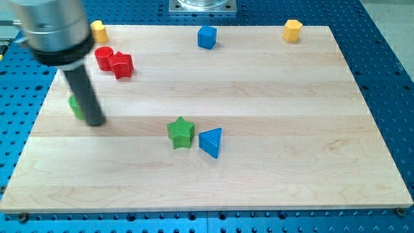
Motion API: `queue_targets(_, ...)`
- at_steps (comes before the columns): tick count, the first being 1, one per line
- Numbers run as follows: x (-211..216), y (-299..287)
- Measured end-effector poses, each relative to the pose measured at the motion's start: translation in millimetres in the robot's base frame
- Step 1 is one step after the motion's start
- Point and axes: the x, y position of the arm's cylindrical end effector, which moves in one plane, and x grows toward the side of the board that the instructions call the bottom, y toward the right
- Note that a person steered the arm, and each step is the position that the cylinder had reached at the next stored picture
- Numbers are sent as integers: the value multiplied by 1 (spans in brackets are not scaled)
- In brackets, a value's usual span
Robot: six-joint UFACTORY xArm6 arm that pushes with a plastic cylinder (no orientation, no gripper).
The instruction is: Move the green star diagonal to the cube
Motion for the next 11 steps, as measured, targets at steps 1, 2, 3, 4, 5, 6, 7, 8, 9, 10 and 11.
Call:
queue_targets(1,-15,17)
queue_targets(2,-12,97)
queue_targets(3,-33,109)
queue_targets(4,-47,113)
queue_targets(5,-49,118)
queue_targets(6,-43,51)
queue_targets(7,-83,49)
queue_targets(8,-82,42)
queue_targets(9,3,98)
queue_targets(10,55,127)
queue_targets(11,48,242)
